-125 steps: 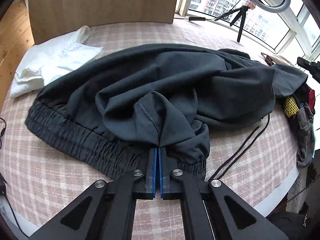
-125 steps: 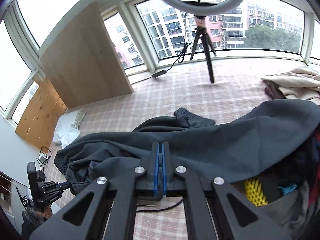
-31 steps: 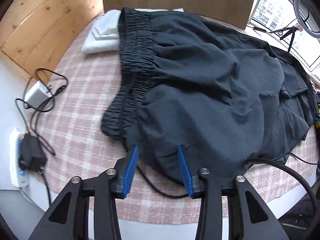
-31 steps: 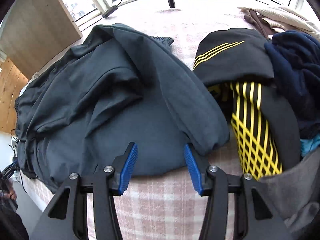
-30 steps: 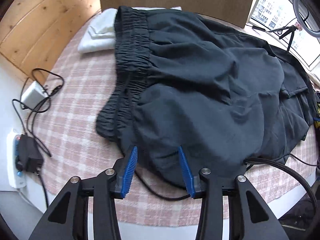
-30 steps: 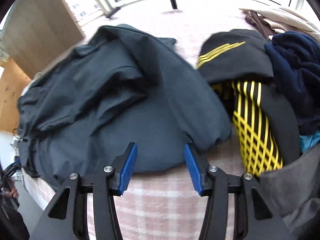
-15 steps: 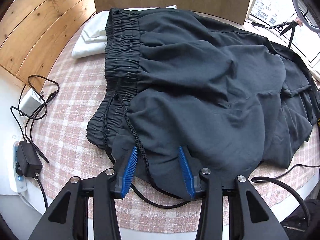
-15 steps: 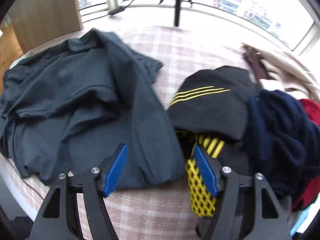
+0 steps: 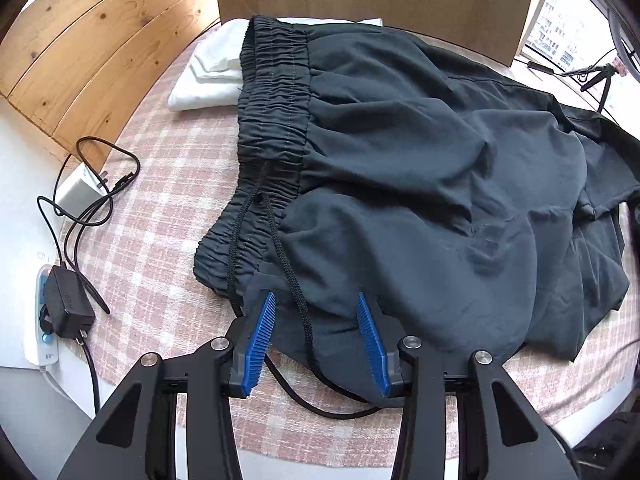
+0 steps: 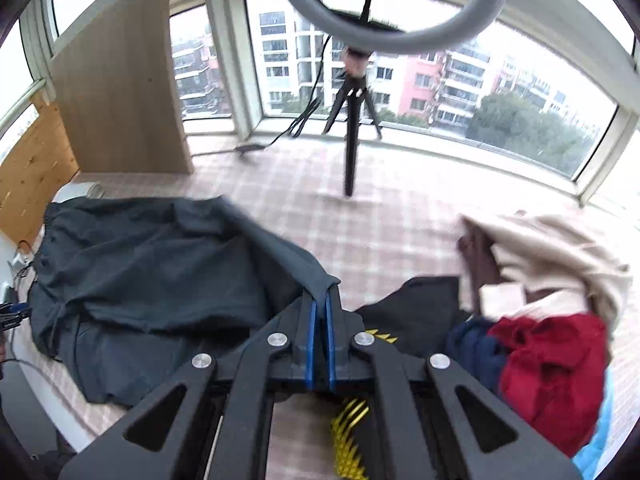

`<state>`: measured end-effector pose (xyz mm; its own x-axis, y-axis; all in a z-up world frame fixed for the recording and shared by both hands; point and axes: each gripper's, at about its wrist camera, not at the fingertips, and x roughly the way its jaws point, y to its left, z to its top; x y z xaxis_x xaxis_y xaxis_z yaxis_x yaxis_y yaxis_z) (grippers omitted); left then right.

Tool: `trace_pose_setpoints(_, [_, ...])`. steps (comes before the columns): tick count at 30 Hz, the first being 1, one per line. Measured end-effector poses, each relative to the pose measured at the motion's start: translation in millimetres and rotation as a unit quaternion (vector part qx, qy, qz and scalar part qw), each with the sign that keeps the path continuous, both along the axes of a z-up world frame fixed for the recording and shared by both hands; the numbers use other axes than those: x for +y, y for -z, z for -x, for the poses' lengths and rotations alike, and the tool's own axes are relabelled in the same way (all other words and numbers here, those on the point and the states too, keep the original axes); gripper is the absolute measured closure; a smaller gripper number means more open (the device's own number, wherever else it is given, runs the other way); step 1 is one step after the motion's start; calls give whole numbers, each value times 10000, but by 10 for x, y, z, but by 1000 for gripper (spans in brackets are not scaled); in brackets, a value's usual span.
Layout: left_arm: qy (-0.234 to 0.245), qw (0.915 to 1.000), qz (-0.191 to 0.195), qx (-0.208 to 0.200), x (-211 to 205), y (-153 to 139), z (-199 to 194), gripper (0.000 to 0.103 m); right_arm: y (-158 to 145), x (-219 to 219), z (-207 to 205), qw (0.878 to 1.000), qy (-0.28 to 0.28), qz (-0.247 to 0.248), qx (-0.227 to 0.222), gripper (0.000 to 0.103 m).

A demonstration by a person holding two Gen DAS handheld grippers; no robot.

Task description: Fold clothes

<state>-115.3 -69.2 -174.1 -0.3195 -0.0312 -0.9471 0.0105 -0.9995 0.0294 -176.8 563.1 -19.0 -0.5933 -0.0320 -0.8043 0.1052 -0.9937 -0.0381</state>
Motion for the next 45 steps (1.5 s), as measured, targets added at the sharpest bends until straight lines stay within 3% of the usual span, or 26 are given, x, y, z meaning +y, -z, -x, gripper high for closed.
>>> trace_pose_setpoints(4, [-51,10000,30,9,37,-25,9,62,-143,124,537,9922,408,-1109,390,97])
trace_pose_setpoints(6, [-71,10000,46,-1,61,-28,13,62,-85,182,808,9847,646,-1587,320,80])
trace_pose_setpoints(7, [-71,10000,64,-7,76,-31,12,62,3,209,945,9806,780,-1792,163,61])
trace_pose_setpoints(8, [-55,10000,83,0,96,-36,10,62,89,234,1074,9761,905,-1976,13,57])
trace_pose_setpoints(12, [-33,9999,112,41,120,-64,-13,62,191,141,685,9978,529,-386,-66,57])
trace_pose_setpoints(14, [-79,9999,94,34,91,-58,-24,62,414,25,400,9969,268,598,-430,56])
trace_pose_setpoints(16, [-134,9999,104,0,58,-29,-39,62,824,-190,134,9873,27,1166,-1081,56])
trace_pose_setpoints(20, [-180,9998,63,-60,-23,-5,-59,62,1519,-706,-139,9792,-155,970,-1778,56])
trace_pose_setpoints(22, [-155,9999,64,-39,-56,-28,-76,62,1689,-776,-91,9733,-17,1316,-1879,56])
trace_pose_setpoints(26, [-95,9999,62,94,-141,-94,-124,61,1704,-956,-24,9750,5,1397,-1728,53])
trace_pose_setpoints(28, [-98,9999,6,117,-194,-101,-146,61,1730,-1078,-22,9795,-63,1174,-1635,56])
trace_pose_setpoints(29, [-96,9999,-11,122,-219,-98,-157,61,1725,-1162,-41,9829,-193,995,-1536,83])
trace_pose_setpoints(30, [-85,9999,-21,118,-239,-89,-168,61,1731,-1219,-69,9817,-300,1010,-1583,101])
trace_pose_setpoints(31, [-58,9999,-50,95,-251,-81,-182,60,1736,-1273,-98,9804,-404,1032,-1630,100])
trace_pose_setpoints(34, [78,9999,-89,58,-307,-38,-217,58,1514,-1164,-336,9766,-261,1563,-1456,100])
trace_pose_setpoints(38, [74,9999,-136,16,-468,28,-163,57,861,-707,-925,9724,302,2173,-792,100])
trace_pose_setpoints(42, [146,9997,-217,-31,-601,109,-20,56,271,-308,-1649,9652,915,2437,-253,100])
trace_pose_setpoints(45, [430,9988,-211,-86,-635,193,84,48,-115,-90,-2102,9590,1466,2419,178,101])
